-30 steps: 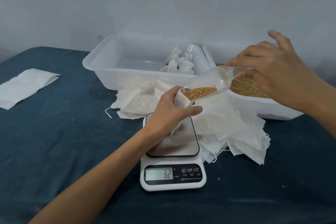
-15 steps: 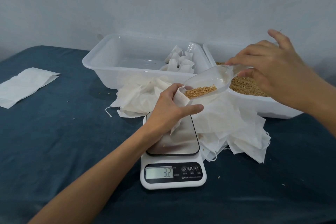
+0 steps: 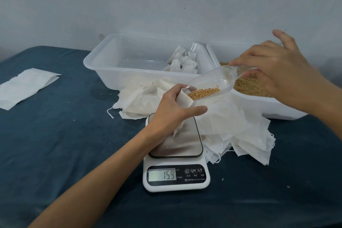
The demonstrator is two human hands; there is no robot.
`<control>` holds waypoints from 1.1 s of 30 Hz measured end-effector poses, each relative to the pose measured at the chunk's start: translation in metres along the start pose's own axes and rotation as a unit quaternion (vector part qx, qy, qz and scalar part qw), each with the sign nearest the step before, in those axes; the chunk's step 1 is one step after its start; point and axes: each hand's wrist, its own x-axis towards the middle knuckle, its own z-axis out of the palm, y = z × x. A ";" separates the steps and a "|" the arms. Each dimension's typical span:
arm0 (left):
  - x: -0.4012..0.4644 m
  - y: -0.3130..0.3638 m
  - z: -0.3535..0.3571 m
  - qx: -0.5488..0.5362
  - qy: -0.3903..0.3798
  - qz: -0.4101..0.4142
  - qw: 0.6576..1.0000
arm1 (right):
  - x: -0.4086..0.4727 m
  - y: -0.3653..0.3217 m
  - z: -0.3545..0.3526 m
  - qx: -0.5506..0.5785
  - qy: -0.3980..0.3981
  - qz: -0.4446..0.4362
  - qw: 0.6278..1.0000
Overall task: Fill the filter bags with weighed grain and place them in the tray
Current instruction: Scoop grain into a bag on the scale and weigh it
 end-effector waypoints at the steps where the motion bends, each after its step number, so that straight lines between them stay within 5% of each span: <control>1: 0.000 0.000 0.000 0.000 0.000 0.001 1.000 | 0.000 0.000 0.000 0.001 0.000 0.000 1.000; 33: 0.001 0.001 0.000 -0.007 -0.006 -0.001 1.000 | 0.002 0.002 0.000 -0.014 0.020 -0.012 1.000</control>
